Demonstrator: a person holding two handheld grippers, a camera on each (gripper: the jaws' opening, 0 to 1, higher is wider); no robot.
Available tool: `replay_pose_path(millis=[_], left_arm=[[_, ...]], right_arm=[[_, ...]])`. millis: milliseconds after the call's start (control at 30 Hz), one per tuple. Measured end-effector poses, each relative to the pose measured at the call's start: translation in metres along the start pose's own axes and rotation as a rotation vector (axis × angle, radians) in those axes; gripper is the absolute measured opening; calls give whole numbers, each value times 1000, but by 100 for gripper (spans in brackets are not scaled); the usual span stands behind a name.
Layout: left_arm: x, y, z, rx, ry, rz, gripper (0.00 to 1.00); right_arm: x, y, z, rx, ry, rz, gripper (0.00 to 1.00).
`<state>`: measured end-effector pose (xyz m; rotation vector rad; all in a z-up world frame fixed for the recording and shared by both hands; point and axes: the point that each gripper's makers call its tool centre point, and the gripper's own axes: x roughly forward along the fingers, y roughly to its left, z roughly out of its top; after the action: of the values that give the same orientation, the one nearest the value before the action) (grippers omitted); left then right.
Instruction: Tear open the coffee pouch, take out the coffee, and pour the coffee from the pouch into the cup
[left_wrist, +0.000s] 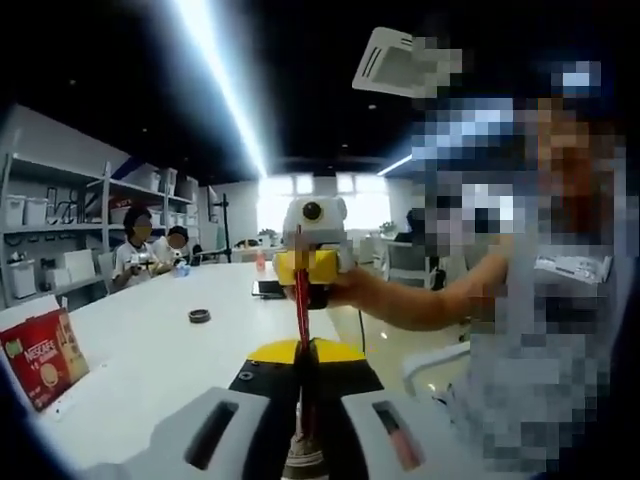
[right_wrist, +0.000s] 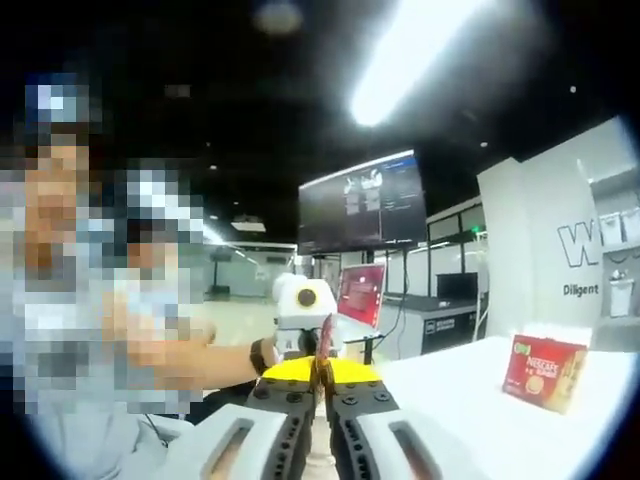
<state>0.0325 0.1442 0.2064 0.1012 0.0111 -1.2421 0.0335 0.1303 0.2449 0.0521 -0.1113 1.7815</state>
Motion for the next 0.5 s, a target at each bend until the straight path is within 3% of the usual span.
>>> replay_pose_path(millis=[100,200,267,333,500], left_arm=[[-2,1,-3,3,19,6,5],[-4,1,1,-7,-3,6,6],[-2,1,2,-12,3,9,13],[0,0,9,-33,-17,0,12],[14,0,26,9,-20,-1,10]], right_arm=[[-6,-2,5,-8,-7,-4,6],[-8,-2,9,4,-25,-3,3],[-7,-3,9,9,-23,-4,3],[-3,-2,7,8,-11,-1,3],[5,1,0,8,33,2,3]])
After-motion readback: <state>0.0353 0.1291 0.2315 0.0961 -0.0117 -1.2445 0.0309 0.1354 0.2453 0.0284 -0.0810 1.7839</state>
